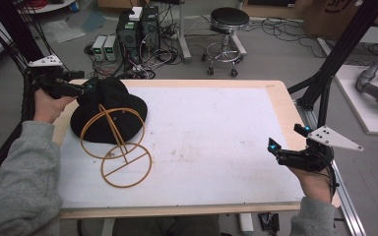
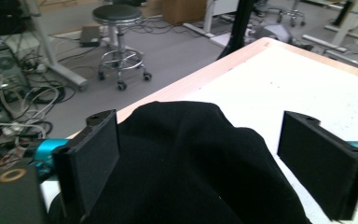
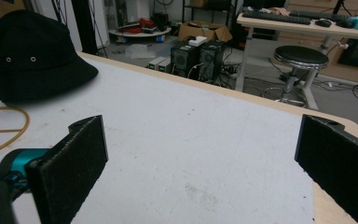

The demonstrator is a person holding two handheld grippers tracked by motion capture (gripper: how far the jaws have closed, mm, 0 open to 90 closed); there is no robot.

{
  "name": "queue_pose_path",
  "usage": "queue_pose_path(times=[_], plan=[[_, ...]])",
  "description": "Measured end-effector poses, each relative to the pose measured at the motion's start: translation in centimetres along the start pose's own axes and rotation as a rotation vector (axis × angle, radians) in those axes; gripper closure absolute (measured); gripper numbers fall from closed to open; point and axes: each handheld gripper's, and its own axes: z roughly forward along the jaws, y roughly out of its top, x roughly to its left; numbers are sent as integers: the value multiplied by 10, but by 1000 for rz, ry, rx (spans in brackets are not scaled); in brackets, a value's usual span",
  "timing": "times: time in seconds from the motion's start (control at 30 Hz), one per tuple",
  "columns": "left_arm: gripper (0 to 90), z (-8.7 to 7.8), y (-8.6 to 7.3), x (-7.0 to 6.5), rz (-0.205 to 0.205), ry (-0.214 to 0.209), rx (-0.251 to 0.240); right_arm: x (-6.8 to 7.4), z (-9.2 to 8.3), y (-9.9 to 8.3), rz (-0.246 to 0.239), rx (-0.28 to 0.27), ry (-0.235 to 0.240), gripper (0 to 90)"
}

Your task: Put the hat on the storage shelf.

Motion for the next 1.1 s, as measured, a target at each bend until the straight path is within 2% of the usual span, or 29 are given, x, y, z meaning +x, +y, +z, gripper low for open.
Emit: queue_pose_path(times=[0.03, 0.13, 0.37, 0.4, 0.43, 0.53, 0.57, 0.63, 0.67, 0.8, 0.9, 1.07, 1.1], plan=[[167, 5, -2, 4, -6, -9, 19, 0, 0, 0, 0, 2, 1, 20], [208, 11, -5, 7, -4, -19, 30, 0, 1, -2, 2, 12, -6, 20], [356, 20, -7, 5, 15, -37, 32, -2, 1, -4, 8, 23, -9, 20], [356, 21, -8, 5, 26, -38, 36, -2, 1, -4, 8, 23, -9, 20], [412, 23, -8, 4, 30, -41, 40, -3, 2, -5, 2, 25, -9, 20], [465, 26, -8, 3, 35, -52, 44, -2, 1, -4, 6, 25, -8, 20], [532, 27, -9, 3, 31, -57, 42, -3, 1, -4, 7, 23, -8, 20], [564, 27, -9, 4, 33, -60, 48, -3, 1, -4, 11, 26, -9, 20], [660, 28, -10, 5, 33, -60, 51, -3, 1, -5, 8, 27, -11, 20], [813, 27, -10, 6, 43, -43, 58, -3, 1, -5, 12, 28, -9, 20], [866, 26, -9, 5, 57, -39, 61, -4, 1, -5, 6, 25, -7, 20], [880, 19, -5, 2, 62, -29, 58, -4, 2, -6, 9, 24, 0, 20], [881, 17, -3, 2, 73, -23, 63, -4, 2, -6, 10, 25, 0, 20]])
